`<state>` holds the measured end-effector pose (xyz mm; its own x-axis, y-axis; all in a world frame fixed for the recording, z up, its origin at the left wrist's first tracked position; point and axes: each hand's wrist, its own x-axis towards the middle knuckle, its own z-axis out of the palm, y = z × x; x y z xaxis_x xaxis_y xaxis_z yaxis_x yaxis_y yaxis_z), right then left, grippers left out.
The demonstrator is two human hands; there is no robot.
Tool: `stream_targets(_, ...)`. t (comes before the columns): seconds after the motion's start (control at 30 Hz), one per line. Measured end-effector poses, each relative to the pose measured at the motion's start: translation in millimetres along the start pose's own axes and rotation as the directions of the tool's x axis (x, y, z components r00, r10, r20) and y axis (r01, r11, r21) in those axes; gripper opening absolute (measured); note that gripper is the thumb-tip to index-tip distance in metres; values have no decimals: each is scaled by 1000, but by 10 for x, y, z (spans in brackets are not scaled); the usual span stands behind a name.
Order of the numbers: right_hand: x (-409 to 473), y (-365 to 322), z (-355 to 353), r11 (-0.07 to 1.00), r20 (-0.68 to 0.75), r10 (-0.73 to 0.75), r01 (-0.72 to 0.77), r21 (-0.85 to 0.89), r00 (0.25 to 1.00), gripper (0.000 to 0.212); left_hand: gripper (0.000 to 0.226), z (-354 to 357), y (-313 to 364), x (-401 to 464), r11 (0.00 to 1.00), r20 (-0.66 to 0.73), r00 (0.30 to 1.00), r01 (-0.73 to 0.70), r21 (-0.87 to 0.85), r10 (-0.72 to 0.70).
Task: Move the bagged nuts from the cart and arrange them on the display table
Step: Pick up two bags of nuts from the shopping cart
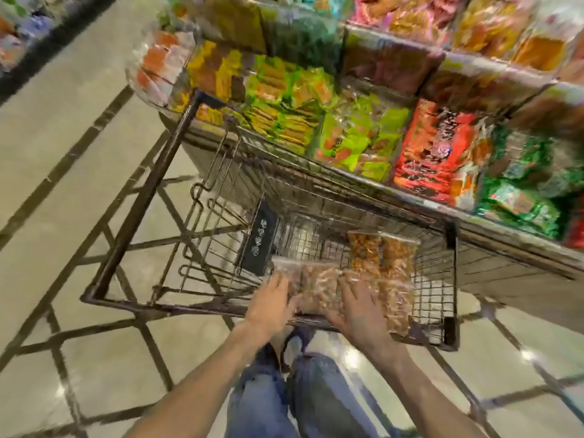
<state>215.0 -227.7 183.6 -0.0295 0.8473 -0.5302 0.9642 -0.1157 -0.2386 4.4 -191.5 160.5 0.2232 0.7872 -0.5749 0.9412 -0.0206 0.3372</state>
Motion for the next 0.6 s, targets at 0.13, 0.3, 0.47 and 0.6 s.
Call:
stream_targets(0.13, 541, 96, 170, 995, 16, 23, -24, 98, 1000, 83, 75, 256, -151, 652, 970, 183, 975, 162, -180, -129)
stream_targets(0.3, 1157, 330, 490, 980, 118, 97, -116, 161, 988, 105, 92, 774, -469, 1478, 927, 226, 936, 317, -201, -271)
stream_targets(0.47, 1573, 600, 919, 975, 192, 139, -167, 144, 972, 92, 92, 1214, -677, 1941, 825, 232, 890, 452, -339, -392)
stream_targets(0.6, 1727, 719, 1097, 968, 215, 159, -195, 158, 964, 98, 72, 1499, -783, 2111, 760, 155, 879, 470, -449, -452)
